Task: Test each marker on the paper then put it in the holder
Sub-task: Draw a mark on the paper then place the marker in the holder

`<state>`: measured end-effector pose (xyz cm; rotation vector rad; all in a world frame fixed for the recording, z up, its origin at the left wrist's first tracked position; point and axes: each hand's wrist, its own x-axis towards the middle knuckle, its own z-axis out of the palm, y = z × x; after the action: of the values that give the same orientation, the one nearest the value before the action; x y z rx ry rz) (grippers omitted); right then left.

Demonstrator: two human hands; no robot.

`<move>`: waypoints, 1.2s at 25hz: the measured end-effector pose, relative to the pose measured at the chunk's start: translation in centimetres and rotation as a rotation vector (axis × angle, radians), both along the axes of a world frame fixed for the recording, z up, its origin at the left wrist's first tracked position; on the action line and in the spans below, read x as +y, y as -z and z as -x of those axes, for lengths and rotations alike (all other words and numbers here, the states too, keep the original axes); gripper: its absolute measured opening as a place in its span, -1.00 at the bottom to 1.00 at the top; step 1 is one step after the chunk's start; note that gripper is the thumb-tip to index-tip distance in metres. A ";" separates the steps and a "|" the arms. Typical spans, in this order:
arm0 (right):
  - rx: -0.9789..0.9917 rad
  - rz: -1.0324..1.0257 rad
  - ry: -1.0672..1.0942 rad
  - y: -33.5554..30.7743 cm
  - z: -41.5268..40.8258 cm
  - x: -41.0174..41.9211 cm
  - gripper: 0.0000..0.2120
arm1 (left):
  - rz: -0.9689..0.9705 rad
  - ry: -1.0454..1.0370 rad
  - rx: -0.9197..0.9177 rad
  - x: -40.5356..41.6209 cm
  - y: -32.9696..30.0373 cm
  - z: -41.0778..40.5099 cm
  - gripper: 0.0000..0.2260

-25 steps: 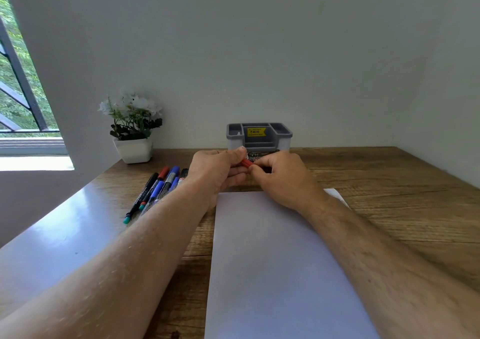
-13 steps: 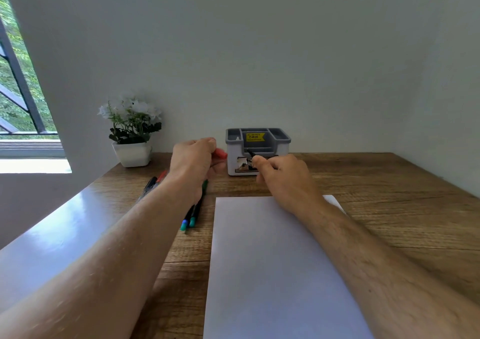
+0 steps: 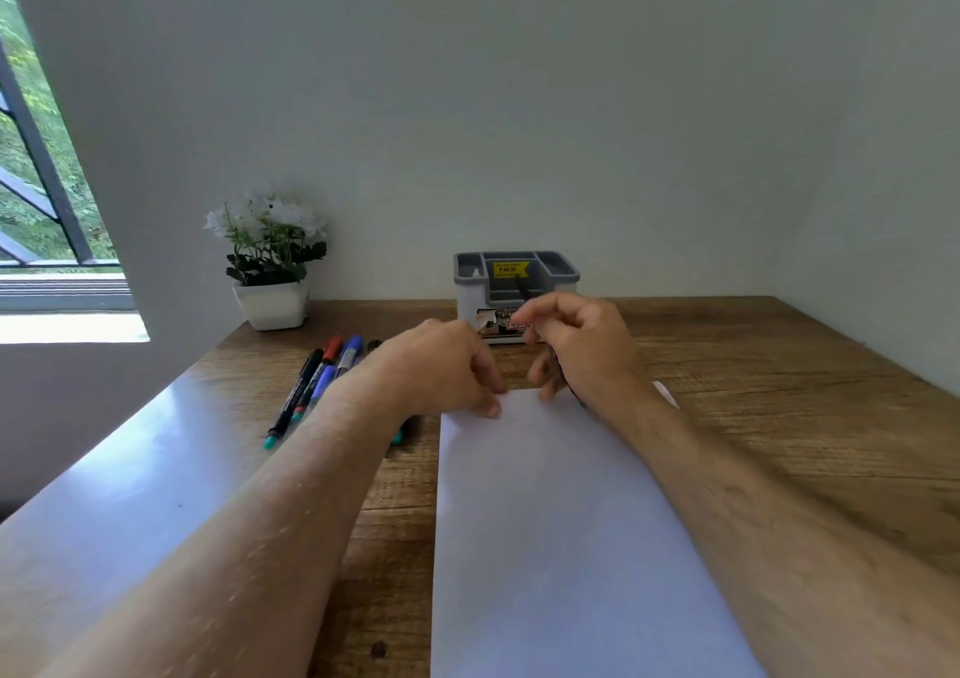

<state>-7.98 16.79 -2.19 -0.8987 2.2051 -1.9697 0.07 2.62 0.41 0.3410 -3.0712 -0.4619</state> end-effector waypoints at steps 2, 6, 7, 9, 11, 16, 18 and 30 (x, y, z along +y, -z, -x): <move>-0.064 0.083 -0.042 -1.3 -0.5 -0.7 -0.70 | 0.003 -0.003 0.018 0.1 0.1 0.0 -0.76; -0.012 0.116 0.014 -1.7 -1.5 -2.1 -0.96 | -0.010 0.030 0.032 0.2 0.3 0.1 -0.77; 0.024 0.127 0.075 -1.0 -1.7 -2.1 -0.90 | -0.015 0.044 0.043 0.3 0.4 0.1 -0.77; -0.016 0.167 0.145 0.3 -1.6 -1.8 -0.68 | -0.032 0.063 0.066 0.0 0.5 0.1 -0.77; -0.116 0.165 0.102 0.7 -1.2 -1.4 -0.70 | -0.048 0.048 0.083 -0.7 0.5 0.1 -0.81; 0.055 -0.029 -0.102 1.3 -1.1 -1.2 -0.87 | -0.060 0.000 0.047 -2.1 0.1 -0.1 -0.85; 0.132 -0.100 -0.174 1.4 -1.4 -1.3 -0.89 | -0.065 -0.004 0.052 -2.2 0.1 0.0 -0.84; 0.240 -0.365 -0.061 1.4 -1.7 -3.2 -0.75 | -0.015 -0.053 0.077 -1.9 0.0 -0.3 -0.79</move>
<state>-6.29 13.57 -3.61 -1.1740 2.5118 -1.4254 0.33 0.69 0.40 0.3948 -2.9772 -0.4847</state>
